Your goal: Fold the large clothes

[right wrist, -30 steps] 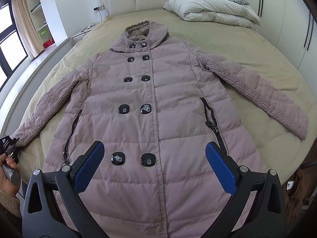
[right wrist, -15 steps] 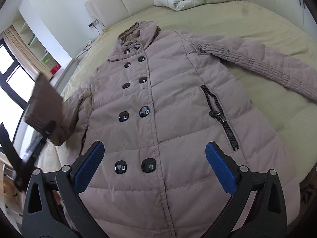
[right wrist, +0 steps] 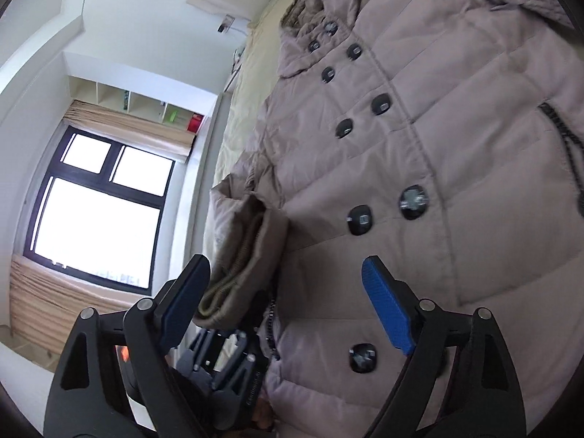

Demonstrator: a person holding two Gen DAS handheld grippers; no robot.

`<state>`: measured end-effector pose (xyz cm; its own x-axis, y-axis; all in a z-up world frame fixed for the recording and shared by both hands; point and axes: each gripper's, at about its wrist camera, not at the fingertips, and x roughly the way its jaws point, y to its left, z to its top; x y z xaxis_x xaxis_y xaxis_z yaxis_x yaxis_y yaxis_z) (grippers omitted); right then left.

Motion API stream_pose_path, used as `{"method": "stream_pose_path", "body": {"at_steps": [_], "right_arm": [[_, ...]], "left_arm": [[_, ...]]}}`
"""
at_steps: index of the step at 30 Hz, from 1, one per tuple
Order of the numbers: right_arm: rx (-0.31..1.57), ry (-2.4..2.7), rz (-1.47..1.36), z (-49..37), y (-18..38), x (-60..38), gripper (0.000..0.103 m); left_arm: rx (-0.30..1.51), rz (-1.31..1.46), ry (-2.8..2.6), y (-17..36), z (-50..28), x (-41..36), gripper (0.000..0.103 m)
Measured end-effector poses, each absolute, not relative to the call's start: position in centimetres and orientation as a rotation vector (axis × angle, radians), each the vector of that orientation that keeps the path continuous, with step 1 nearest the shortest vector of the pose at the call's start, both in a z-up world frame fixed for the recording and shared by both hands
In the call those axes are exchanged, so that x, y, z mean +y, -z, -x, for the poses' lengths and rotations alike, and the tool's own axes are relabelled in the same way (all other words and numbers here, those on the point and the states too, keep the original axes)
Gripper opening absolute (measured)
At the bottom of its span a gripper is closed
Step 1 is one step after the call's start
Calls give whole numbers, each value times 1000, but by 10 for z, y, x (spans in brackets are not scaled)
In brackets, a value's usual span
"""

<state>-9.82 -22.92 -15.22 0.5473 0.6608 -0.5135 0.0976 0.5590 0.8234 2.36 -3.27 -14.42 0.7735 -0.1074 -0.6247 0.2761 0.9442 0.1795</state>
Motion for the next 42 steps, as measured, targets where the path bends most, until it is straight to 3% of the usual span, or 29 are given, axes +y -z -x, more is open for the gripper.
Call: {"method": "stream_pose_path", "body": {"at_steps": [4,6,8,9,12,15,17,22,29,34,38,39,41,42], "right_arm": [[1019,-454,-944,62,159,-204,85],[1061,-471,-938,46,166,-195,75],[1110,-496,-953,34,175,-185,47],[1123,-513,-952,30,180,-179,39],[1130,-536,-896,22,181,-164,31],[1108,-534,-827,12,167,-153,22],[1057,-531,-769,3,145,-148,19],[868,-583,-716,-7,54,-162,17],[608,-646,-644,-27,-89,-180,16],[470,-669,-596,-19,-175,-213,16],[426,-651,-592,-26,-199,-239,16],[420,-637,-601,-27,-201,-250,16],[417,-605,-639,-33,-194,-273,16],[419,-585,-657,-37,-185,-285,16]], "left_arm": [[656,-270,216,146,-24,-34,18],[657,-258,216,145,-25,-32,19],[661,-251,212,147,-26,-29,21],[666,-247,211,147,-27,-28,21],[677,-221,206,149,-28,-22,23],[675,-184,199,145,-26,-15,44],[641,-150,176,138,-22,-9,65],[624,-2,100,126,-46,18,81],[700,346,47,123,-141,58,81],[721,352,6,128,-199,46,81],[787,309,-11,144,-238,37,80],[812,300,-11,150,-246,35,77],[843,303,0,159,-258,37,50],[848,303,7,160,-261,39,45]]}}
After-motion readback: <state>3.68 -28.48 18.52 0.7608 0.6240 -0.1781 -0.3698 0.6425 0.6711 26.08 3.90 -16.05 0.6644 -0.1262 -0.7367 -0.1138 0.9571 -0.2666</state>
